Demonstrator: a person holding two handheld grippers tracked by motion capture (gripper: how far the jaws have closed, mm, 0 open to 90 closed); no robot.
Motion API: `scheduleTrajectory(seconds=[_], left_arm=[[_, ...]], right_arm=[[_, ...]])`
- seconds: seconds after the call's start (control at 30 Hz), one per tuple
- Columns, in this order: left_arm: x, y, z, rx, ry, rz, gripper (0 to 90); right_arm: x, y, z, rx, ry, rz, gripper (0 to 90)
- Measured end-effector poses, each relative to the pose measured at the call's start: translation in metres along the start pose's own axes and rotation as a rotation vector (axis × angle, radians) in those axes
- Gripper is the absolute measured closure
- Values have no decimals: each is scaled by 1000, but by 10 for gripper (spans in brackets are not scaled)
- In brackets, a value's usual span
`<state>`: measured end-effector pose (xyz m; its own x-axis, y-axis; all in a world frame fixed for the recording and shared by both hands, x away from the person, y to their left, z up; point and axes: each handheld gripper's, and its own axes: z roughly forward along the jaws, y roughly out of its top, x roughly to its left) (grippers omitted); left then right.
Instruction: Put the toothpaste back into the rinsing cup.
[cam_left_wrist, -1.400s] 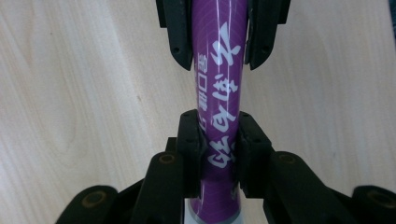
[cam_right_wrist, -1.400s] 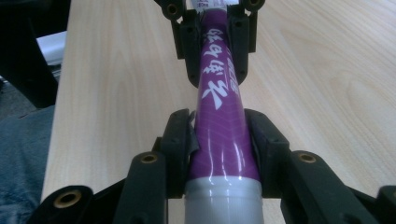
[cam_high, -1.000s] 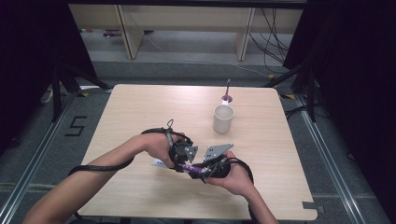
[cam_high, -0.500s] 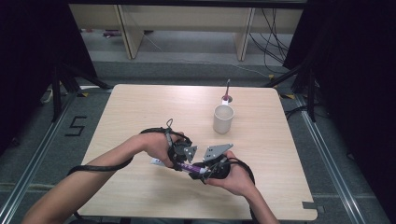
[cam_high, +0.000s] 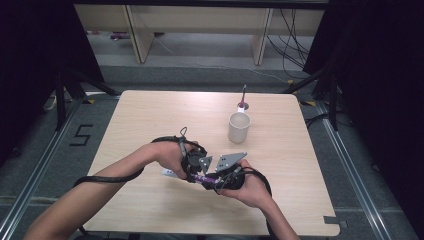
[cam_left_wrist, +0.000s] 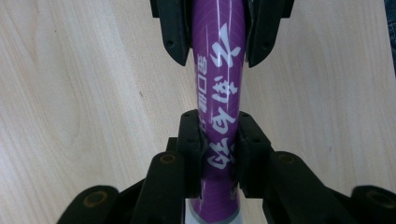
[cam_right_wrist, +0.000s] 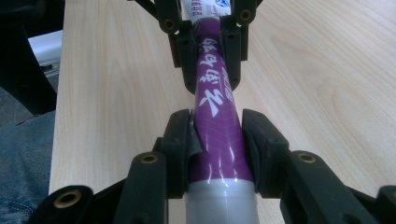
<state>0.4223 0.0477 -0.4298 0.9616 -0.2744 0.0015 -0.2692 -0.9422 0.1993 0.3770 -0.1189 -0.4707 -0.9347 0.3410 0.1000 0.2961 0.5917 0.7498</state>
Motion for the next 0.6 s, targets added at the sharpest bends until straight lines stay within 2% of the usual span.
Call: scheduleTrajectory(seconds=[0.1, 0.2, 0.23, 0.37, 0.4, 0.43, 0.47, 0.5, 0.53, 0.6], left_arm=[[0, 1, 0, 8, 0, 3, 747], [1, 1, 0, 17, 4, 10, 747], [1, 0, 0, 6, 2, -3, 747], [1, 0, 0, -1, 3, 2, 748], [0, 0, 0, -13, 0, -9, 748], [-1, 1, 1, -31, -19, -24, 748], [-3, 3, 2, -36, -61, -27, 748], [-1, 4, 1, -22, -70, 5, 748], [-2, 5, 1, -19, -56, 10, 748], [0, 5, 1, -12, -72, 21, 747]], right_arm=[[-1, 0, 1, -6, 3, -7, 640], [-1, 3, 2, 13, 1, -13, 642], [-1, 3, 2, 14, -2, -20, 642], [-3, 4, 4, 9, 7, -26, 635], [-2, 4, 4, 15, 5, -25, 630], [-1, 5, 5, 8, 5, -21, 630], [0, 5, 6, 12, 12, -20, 631], [0, 6, 6, 19, 17, -30, 641], [2, 6, 8, 16, 14, -20, 654], [1, 5, 8, 5, 9, -38, 663]])
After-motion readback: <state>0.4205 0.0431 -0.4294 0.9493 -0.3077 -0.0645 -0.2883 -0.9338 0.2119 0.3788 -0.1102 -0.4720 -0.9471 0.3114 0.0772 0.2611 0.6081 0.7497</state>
